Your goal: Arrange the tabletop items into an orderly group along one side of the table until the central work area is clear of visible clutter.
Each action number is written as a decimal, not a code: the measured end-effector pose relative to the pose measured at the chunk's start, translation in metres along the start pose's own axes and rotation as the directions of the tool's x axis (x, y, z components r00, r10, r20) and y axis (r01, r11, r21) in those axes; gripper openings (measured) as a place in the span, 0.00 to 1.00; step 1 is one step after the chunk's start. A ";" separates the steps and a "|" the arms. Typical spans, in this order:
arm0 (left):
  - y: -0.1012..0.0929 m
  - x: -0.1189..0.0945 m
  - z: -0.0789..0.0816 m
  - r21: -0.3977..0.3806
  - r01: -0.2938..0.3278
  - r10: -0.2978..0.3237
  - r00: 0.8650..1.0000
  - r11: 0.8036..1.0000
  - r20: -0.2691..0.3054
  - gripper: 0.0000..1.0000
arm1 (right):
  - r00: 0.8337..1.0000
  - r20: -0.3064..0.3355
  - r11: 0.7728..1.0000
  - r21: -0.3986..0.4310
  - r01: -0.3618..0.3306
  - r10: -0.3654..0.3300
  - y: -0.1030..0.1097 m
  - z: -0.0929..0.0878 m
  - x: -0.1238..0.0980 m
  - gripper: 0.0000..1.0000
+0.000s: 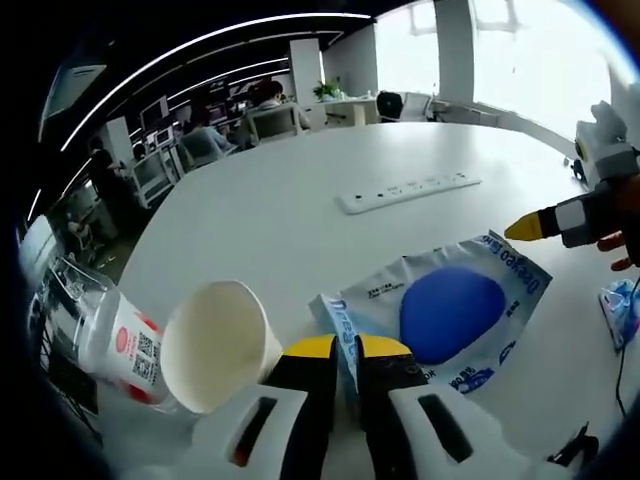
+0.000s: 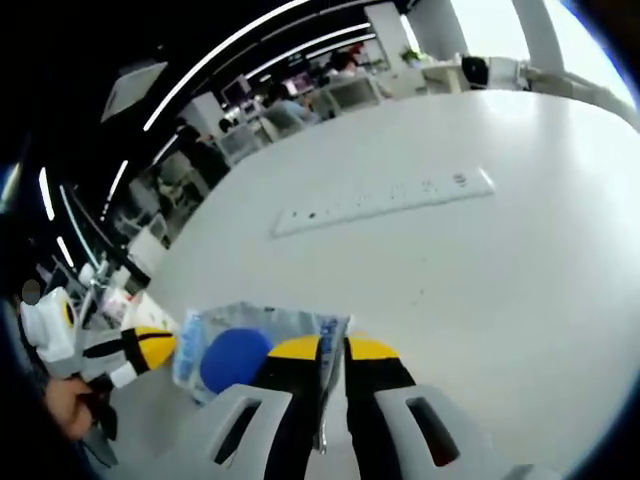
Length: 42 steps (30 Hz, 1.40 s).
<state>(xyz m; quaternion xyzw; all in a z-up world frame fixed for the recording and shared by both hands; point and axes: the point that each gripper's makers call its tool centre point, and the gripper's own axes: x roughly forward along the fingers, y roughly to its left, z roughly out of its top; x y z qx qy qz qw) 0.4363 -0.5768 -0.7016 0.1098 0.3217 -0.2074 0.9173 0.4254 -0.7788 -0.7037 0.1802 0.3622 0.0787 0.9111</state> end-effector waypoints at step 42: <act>-0.085 -0.047 0.034 0.076 0.147 -0.158 0.973 0.986 0.170 0.33 | 0.993 0.030 0.993 -0.029 0.113 -0.112 -0.049 -0.036 -0.082 0.17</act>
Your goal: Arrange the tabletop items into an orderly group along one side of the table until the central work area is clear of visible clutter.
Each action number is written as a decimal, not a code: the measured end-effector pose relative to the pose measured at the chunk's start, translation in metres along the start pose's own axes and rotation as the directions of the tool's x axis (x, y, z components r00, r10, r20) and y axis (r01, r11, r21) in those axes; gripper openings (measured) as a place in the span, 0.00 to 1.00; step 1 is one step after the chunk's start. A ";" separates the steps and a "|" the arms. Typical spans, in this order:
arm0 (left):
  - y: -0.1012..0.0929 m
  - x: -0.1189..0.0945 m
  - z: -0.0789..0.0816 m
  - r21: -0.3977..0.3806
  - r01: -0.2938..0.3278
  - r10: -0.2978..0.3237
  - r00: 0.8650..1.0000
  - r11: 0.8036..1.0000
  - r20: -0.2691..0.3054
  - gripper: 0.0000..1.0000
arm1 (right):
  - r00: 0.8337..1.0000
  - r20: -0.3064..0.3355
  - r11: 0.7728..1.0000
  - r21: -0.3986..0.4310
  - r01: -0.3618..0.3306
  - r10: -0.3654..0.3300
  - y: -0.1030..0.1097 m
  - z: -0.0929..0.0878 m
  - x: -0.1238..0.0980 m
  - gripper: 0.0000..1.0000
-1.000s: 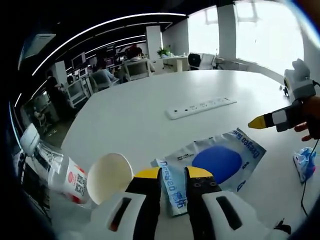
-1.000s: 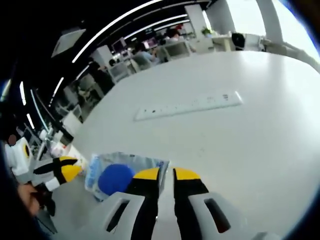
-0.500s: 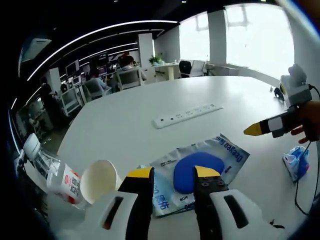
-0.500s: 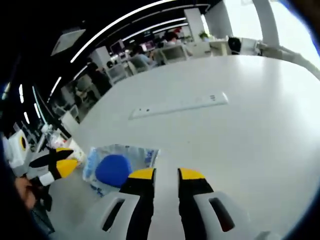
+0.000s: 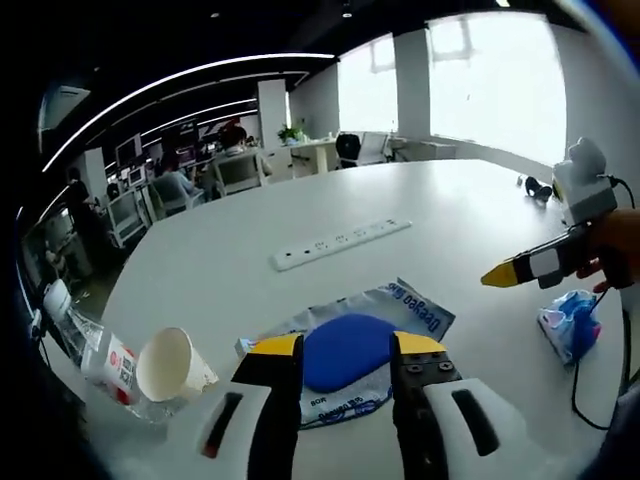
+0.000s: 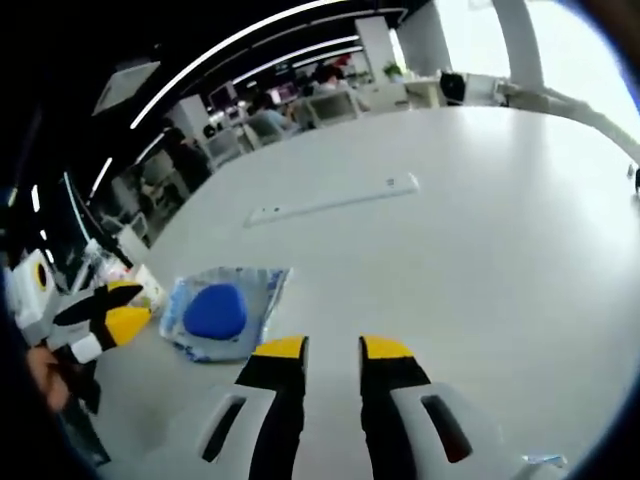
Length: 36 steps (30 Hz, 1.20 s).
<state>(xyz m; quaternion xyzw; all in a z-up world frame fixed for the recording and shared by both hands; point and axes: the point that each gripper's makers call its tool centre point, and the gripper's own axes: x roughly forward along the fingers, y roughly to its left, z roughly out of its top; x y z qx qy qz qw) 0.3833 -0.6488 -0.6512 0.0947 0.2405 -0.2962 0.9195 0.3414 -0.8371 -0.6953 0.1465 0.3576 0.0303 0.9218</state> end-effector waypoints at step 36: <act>-0.087 -0.019 -0.019 0.024 0.177 -0.176 0.984 0.984 -0.039 0.45 | 0.993 0.052 0.993 0.063 0.102 -0.105 -0.039 -0.030 -0.079 0.22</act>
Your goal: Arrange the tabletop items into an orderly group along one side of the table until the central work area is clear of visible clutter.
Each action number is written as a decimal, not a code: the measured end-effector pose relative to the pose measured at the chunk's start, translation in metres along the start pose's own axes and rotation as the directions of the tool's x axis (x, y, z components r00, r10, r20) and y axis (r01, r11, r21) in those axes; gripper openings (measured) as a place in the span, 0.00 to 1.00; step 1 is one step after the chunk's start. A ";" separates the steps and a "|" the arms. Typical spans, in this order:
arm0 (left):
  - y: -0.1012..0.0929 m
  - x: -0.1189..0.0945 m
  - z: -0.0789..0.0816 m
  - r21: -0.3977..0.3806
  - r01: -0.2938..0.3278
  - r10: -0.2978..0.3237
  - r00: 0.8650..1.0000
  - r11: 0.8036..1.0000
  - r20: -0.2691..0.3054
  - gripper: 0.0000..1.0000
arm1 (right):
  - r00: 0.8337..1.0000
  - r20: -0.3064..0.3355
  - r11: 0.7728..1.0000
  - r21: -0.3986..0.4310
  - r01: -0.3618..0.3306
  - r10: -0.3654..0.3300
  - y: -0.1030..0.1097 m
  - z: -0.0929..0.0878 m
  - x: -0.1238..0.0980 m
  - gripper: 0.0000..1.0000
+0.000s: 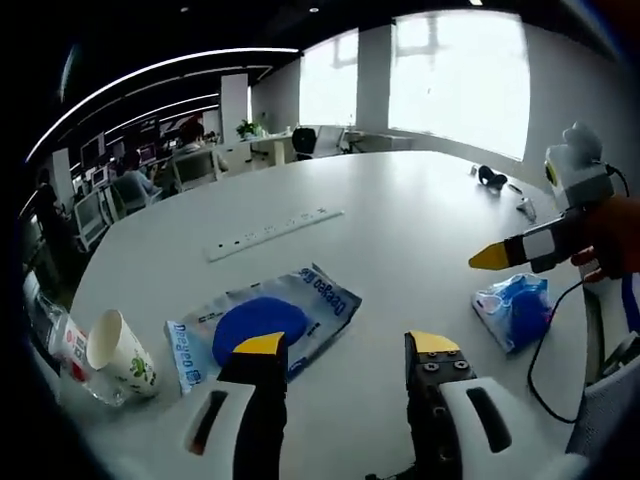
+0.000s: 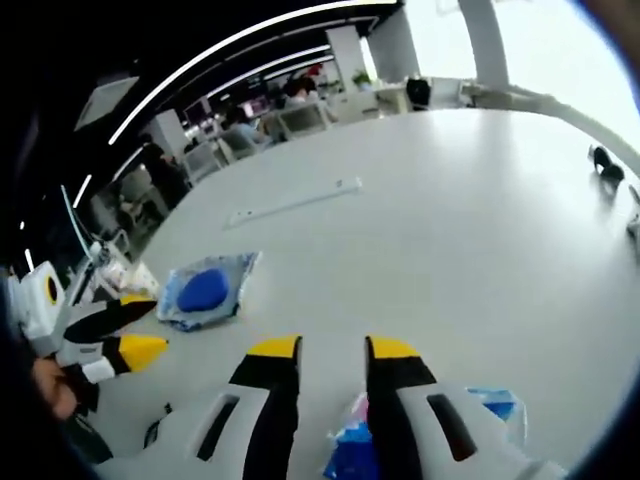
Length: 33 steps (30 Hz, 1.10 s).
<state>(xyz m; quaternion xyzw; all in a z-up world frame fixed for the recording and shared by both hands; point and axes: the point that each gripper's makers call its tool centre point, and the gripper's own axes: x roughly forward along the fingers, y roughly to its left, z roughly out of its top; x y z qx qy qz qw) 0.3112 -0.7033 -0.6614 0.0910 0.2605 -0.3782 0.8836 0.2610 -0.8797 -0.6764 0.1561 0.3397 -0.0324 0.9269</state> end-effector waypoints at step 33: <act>-0.102 0.012 -0.007 0.053 0.186 -0.185 0.983 0.981 -0.019 0.48 | 0.991 0.029 0.985 0.116 0.125 -0.129 -0.067 -0.042 -0.074 0.22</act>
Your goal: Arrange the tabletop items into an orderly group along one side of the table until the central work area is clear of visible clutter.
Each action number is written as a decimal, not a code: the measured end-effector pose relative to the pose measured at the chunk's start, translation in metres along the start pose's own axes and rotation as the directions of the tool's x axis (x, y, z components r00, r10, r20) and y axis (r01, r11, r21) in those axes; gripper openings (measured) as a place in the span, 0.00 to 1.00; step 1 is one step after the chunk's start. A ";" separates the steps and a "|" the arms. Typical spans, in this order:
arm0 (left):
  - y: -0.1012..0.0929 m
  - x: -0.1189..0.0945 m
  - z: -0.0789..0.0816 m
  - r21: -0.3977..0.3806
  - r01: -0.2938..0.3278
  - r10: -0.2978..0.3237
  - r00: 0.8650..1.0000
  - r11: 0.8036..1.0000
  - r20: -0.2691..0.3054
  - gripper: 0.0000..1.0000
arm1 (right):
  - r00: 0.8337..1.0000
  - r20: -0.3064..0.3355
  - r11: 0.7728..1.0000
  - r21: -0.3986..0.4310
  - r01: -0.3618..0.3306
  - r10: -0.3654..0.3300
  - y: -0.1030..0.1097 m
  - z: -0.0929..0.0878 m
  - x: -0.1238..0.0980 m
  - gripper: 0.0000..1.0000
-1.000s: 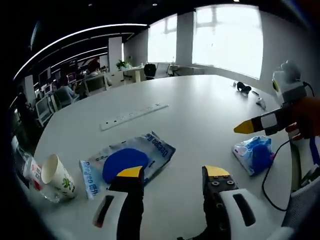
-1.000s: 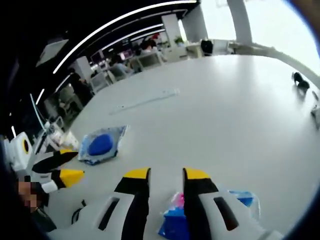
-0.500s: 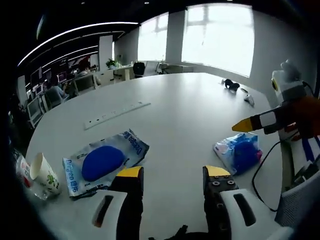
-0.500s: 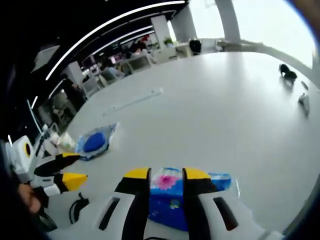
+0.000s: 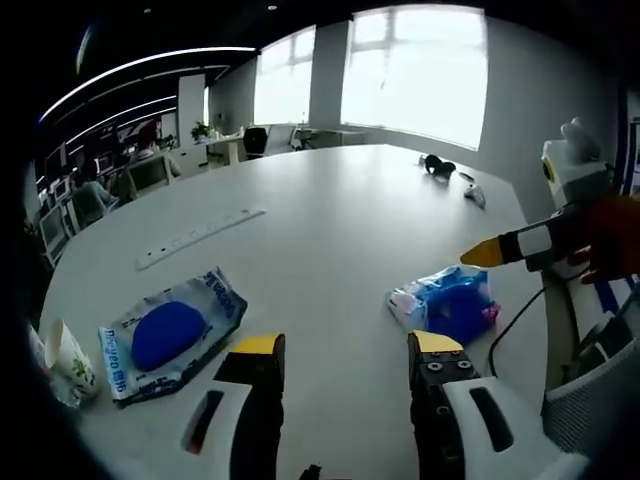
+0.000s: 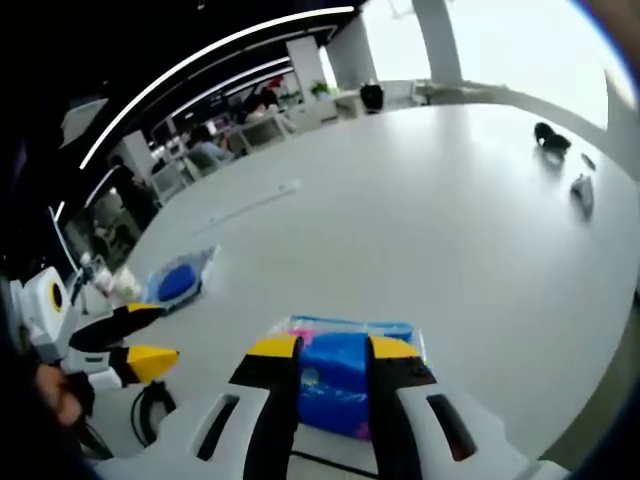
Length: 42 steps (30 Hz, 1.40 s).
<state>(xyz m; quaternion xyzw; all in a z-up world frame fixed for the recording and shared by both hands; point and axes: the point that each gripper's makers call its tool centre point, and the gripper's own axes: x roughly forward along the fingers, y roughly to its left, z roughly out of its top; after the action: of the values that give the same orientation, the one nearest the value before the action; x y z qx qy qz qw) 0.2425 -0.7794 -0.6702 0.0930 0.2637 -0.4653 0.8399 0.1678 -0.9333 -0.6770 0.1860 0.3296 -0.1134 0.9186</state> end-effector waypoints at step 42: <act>-0.057 0.037 -0.002 0.046 0.076 -0.075 0.997 0.996 -0.036 0.42 | 0.999 -0.029 0.996 0.077 0.044 -0.042 -0.043 -0.033 -0.021 0.20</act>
<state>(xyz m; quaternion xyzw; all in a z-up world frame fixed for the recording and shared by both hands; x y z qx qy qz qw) 0.2105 -0.8370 -0.6863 0.1110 0.2701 -0.5012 0.8146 0.1191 -0.9570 -0.6984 0.2161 0.3413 -0.1433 0.9035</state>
